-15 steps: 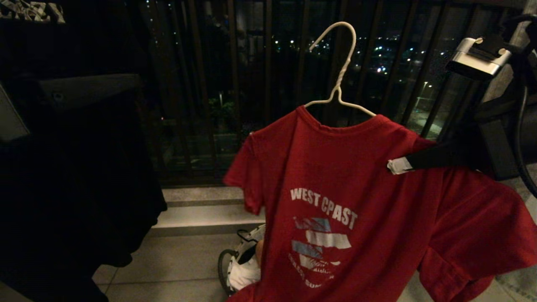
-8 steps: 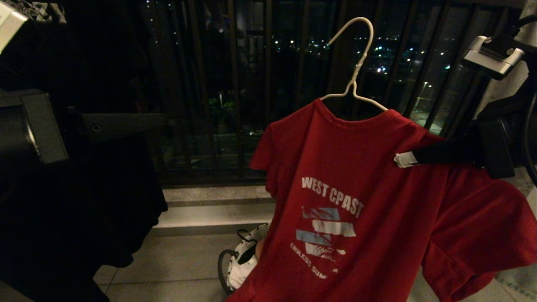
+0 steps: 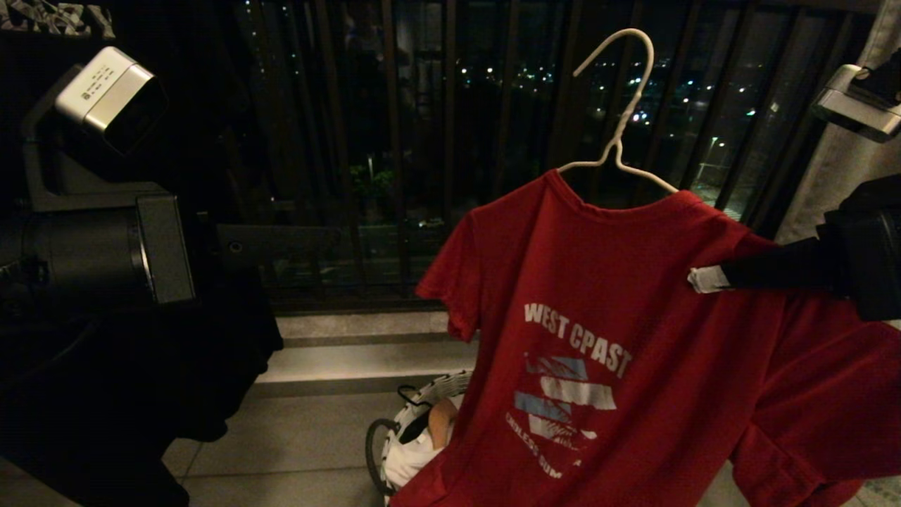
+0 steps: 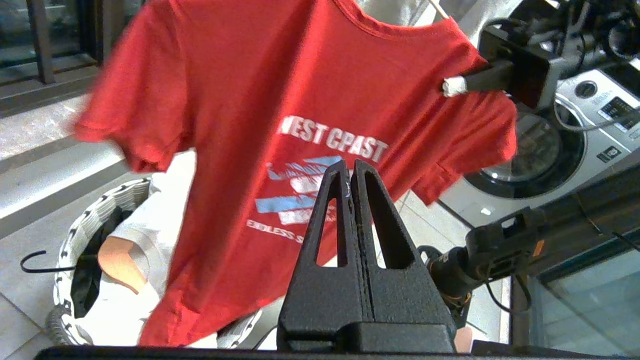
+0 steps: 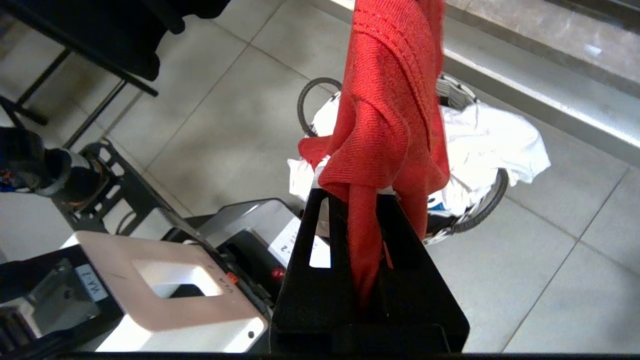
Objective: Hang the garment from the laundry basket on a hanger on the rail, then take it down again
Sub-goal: Hang the clothes rack on the clothesline
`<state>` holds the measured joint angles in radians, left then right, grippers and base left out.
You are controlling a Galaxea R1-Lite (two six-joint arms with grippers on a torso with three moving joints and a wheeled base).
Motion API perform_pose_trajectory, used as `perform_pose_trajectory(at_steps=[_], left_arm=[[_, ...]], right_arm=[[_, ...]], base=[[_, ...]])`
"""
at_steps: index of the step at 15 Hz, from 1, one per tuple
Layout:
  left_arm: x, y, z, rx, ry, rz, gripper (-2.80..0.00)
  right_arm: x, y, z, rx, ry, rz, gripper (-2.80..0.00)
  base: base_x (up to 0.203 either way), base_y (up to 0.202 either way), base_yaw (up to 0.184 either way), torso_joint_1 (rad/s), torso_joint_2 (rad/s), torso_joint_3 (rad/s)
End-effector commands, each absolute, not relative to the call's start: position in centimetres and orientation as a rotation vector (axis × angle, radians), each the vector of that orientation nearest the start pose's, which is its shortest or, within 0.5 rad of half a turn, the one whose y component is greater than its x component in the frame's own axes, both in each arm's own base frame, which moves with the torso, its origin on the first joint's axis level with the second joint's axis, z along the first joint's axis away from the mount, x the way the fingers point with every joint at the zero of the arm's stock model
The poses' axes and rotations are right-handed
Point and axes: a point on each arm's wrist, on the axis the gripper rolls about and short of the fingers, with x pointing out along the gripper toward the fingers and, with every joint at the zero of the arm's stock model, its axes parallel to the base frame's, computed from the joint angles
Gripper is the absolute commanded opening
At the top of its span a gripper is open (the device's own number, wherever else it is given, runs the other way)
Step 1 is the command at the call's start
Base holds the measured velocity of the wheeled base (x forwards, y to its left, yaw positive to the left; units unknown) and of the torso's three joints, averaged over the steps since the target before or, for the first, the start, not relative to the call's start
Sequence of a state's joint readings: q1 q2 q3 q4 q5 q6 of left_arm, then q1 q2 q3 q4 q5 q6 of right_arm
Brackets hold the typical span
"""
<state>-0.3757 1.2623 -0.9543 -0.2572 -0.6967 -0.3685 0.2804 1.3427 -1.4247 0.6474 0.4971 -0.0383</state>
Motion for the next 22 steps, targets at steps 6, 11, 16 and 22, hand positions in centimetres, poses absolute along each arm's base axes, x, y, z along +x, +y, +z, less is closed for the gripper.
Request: perform_pose_trajectory(at_steps=[6,11,16,22], left_arm=[[17.9,-8.4,30.3,-0.336,0.222,-0.994,-2.80],[17.8,-8.4,30.3,-0.336,0.223,-0.995,-2.80],[17.5,-8.2,30.5,-0.334,0.210,-0.996,-2.80],[17.3,-8.2,30.7,-0.333,0.203,-0.997,-2.80]], right_arm=[[15.1,5.3,32.7,0.028,0.549,0.687,-2.80],[13.4,4.8,33.0,0.019,0.486,0.663,-2.80],[11.4,4.2,32.8,0.013,0.393,0.667,-2.80],[10.3,3.6,32.8,0.016,0.370,0.643,-2.80]], base=[[0.000,0.000,0.000,0.000,0.00,0.000],[0.000,0.000,0.000,0.000,0.00,0.000],[0.000,0.000,0.000,0.000,0.00,0.000],[0.000,0.000,0.000,0.000,0.00,0.000]])
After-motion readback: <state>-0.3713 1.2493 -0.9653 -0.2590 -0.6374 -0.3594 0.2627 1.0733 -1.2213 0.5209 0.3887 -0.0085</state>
